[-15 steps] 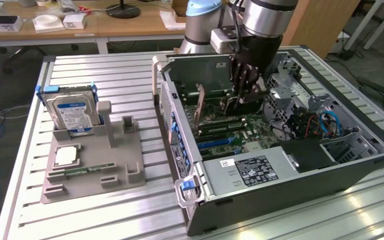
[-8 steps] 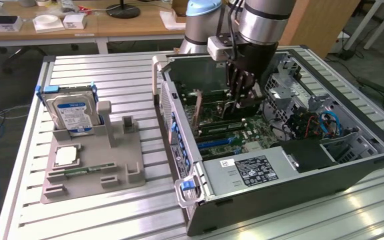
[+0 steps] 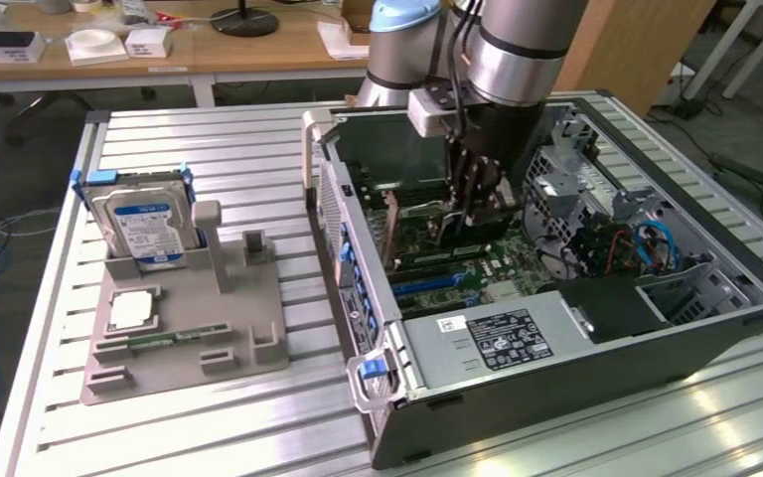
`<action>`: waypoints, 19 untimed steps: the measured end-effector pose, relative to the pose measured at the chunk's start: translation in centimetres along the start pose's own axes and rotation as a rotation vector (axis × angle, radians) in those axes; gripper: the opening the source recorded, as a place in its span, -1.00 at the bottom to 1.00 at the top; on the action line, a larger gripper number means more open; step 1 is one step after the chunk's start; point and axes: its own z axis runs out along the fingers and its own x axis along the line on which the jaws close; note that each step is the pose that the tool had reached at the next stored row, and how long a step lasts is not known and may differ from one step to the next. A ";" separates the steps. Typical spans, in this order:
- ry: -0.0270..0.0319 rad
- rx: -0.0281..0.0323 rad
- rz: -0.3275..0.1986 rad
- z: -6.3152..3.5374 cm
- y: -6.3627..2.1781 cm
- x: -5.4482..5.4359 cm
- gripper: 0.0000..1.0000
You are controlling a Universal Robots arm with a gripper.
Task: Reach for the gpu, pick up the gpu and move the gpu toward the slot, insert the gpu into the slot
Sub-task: 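Insert the gpu into the slot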
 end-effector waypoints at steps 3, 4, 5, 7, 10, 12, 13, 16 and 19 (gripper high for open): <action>0.0000 0.0008 -0.006 0.57 0.22 0.0 -0.47; 0.0000 0.0007 -0.006 0.68 0.23 0.0 -0.47; 0.0003 0.0007 -0.007 0.85 0.24 0.2 -0.47; -0.0001 0.0008 -0.006 1.11 0.25 0.5 -0.47; 0.0006 0.0007 0.005 1.66 0.36 0.6 -0.47; 0.0009 0.0007 0.020 1.99 0.45 0.6 -0.47; 0.0010 0.0007 0.027 2.14 0.51 0.6 -0.47; 0.0013 0.0006 0.036 2.45 0.68 0.6 -0.47; 0.0011 0.0007 0.036 2.63 0.73 0.7 -0.47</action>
